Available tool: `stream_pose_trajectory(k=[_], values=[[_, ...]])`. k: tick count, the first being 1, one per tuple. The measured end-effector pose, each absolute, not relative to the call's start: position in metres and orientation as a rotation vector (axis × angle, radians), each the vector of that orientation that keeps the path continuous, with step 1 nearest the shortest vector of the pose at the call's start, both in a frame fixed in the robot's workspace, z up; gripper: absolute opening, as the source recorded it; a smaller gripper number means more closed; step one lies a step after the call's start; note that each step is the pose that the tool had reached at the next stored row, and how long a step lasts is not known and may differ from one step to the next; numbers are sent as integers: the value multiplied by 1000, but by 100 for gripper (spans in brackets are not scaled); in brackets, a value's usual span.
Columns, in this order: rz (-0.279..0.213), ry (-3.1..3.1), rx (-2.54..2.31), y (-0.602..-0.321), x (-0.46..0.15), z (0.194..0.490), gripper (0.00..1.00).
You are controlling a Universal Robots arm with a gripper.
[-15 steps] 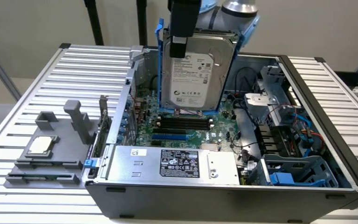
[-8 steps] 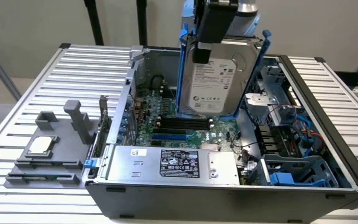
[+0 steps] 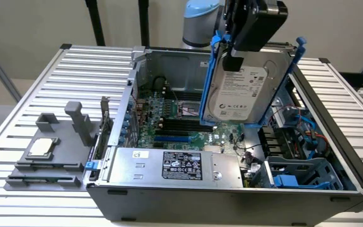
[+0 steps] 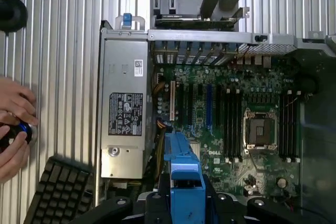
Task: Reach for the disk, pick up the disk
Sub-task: 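Pick up the disk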
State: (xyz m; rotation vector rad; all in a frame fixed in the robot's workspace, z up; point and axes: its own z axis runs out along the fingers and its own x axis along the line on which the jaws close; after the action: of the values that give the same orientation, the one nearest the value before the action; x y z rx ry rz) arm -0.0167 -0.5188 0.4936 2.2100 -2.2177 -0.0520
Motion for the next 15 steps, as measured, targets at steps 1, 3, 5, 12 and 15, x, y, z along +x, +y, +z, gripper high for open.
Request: stream_pose_trajectory(k=[1, 3, 5, 12, 15], values=[[-52, -2218, 2210, -520, -12, 494, 33], [-52, -2218, 2210, -524, -3, 494, 33], [-52, -2218, 2210, -527, 6, 493, 33], [-52, -2218, 2210, -539, 38, 493, 33], [-53, -2218, 2210, -544, 52, 493, 33]])
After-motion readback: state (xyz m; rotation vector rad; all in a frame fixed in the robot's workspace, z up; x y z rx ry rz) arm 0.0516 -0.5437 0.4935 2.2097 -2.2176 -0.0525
